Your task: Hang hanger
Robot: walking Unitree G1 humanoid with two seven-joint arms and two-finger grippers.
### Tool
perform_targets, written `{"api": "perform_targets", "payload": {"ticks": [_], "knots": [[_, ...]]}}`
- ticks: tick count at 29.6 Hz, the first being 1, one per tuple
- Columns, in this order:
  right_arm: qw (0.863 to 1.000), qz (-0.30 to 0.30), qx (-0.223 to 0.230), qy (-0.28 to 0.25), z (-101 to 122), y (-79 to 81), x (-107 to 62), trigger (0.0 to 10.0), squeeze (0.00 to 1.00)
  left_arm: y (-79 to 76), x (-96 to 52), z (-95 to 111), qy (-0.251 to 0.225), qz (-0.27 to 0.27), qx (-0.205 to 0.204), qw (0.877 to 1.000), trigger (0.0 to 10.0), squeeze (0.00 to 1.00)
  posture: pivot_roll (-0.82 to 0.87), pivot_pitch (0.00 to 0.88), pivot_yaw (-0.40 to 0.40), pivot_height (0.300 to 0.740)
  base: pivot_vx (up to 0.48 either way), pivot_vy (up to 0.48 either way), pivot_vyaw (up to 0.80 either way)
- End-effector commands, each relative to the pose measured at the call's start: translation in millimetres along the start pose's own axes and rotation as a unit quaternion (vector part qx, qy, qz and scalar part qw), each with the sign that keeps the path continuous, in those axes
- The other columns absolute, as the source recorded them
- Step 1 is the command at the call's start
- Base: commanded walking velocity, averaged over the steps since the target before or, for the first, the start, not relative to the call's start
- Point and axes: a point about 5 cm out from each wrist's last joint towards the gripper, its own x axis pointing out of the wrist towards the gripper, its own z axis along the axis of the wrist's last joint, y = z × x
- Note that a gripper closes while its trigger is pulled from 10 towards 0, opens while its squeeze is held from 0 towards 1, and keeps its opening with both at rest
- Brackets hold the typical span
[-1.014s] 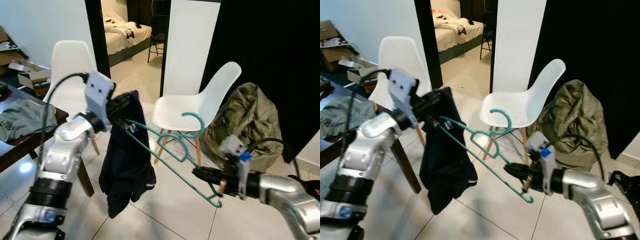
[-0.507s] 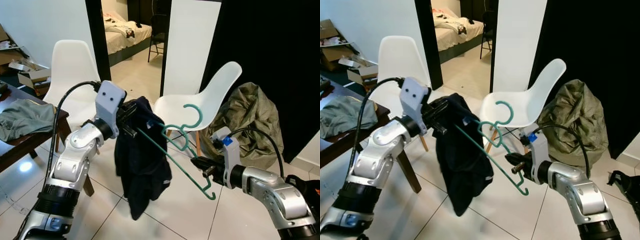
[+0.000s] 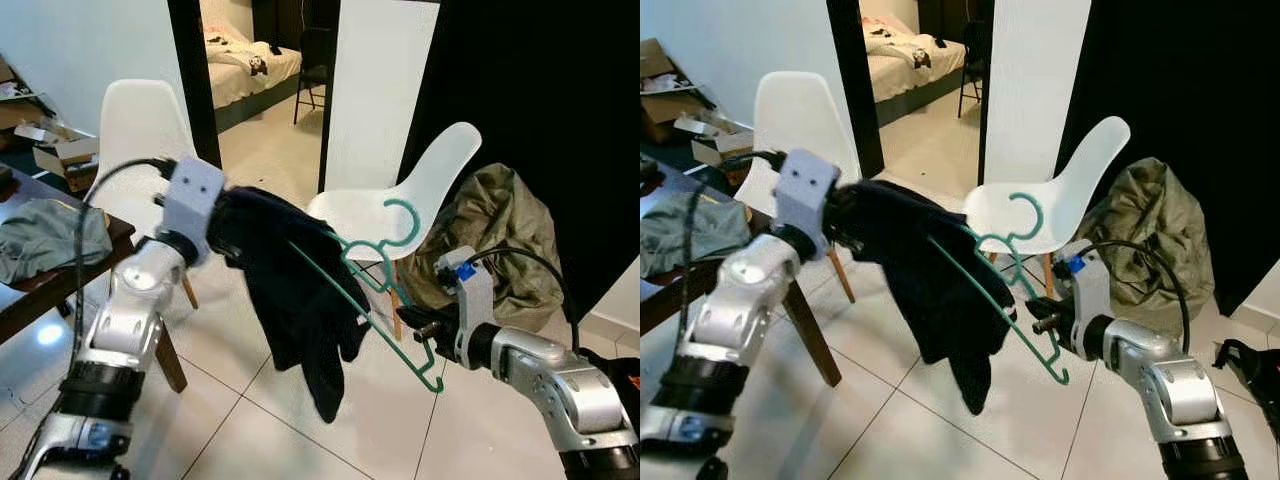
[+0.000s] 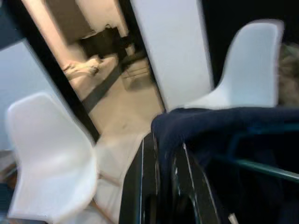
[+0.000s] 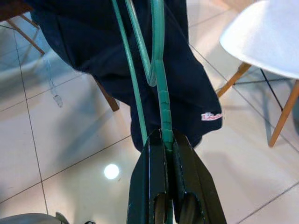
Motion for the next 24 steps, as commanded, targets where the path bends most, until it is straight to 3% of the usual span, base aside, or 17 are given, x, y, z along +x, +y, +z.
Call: {"api": "perform_targets", "payload": {"ticks": [1,5,7,8,9,11,12,14,15,16,18,19,24], "knots": [[1.0,0.003,-0.005,-0.007,3,0.9,-5.3,10.0,0.0,14.5,0.4,0,0.008,0.039,0.014,0.999,10.0,0.0,0.01,0.0,-0.009,0.74,0.0,0.0,0.0],[1.0,0.008,-0.01,-0.008,2,3.8,-6.1,10.0,0.0,13.1,1.5,2,0.004,0.038,0.011,0.999,10.0,0.0,0.01,0.0,-0.007,0.74,0.0,0.0,0.0],[1.0,0.006,-0.01,-0.009,2,3.7,-5.5,10.0,0.0,7.0,2.7,5,-0.003,0.021,0.002,1.0,10.0,0.0,0.01,0.0,-0.007,0.74,0.0,0.0,0.0],[1.0,0.003,-0.01,-0.013,3,3.4,-3.7,10.0,0.0,-5.8,3.7,8,-0.014,-0.015,-0.007,1.0,10.0,0.0,0.01,0.0,-0.009,0.74,0.0,0.0,0.0],[1.0,0.003,-0.01,-0.013,3,3.4,-3.7,10.0,0.0,-5.8,3.7,8,-0.014,-0.015,-0.007,1.0,10.0,0.0,0.01,0.0,-0.009,0.74,0.0,0.0,0.0],[1.0,0.001,-0.01,-0.028,9,5.1,1.8,10.0,0.0,-39.4,3.0,16,-0.042,-0.097,-0.031,0.994,10.0,0.0,0.02,0.0,-0.012,0.74,0.0,0.0,0.0],[1.0,0.001,-0.01,-0.028,9,5.1,1.8,10.0,0.0,-39.4,3.0,16,-0.042,-0.097,-0.031,0.994,10.0,0.0,0.02,0.0,-0.012,0.74,0.0,0.0,0.0],[0.999,0.007,-0.01,-0.052,18,10.5,10.4,10.0,0.0,-78.8,-2.0,25,-0.067,-0.176,-0.071,0.98,10.0,0.0,0.02,0.0,-0.013,0.74,0.0,0.0,0.0],[0.999,0.007,-0.01,-0.052,18,10.5,10.4,10.0,0.0,-78.8,-2.0,25,-0.067,-0.176,-0.071,0.98,10.0,0.0,0.02,0.0,-0.013,0.74,0.0,0.0,0.0],[0.998,0.013,-0.007,-0.064,22,14.1,14.5,10.0,0.0,-96.3,-5.2,29,-0.076,-0.206,-0.088,0.972,10.0,0.0,0.02,0.0,-0.012,0.74,0.0,0.0,0.0],[0.998,0.013,-0.007,-0.064,22,14.1,14.5,10.0,0.0,-96.3,-5.2,29,-0.076,-0.206,-0.088,0.972,10.0,0.0,0.02,0.0,-0.012,0.74,0.0,0.0,0.0],[0.997,0.024,-0.005,-0.077,27,20.5,20.2,10.0,0.0,-120.9,-11.0,35,-0.088,-0.246,-0.119,0.958,10.0,0.0,0.02,0.0,-0.016,0.74,0.0,0.0,0.0],[0.996,0.028,-0.002,-0.086,28,23.6,24.5,10.0,0.0,-135.6,-15.2,38,-0.093,-0.275,-0.128,0.949,10.0,0.0,0.02,0.0,-0.015,0.74,0.0,0.0,0.0]]}}
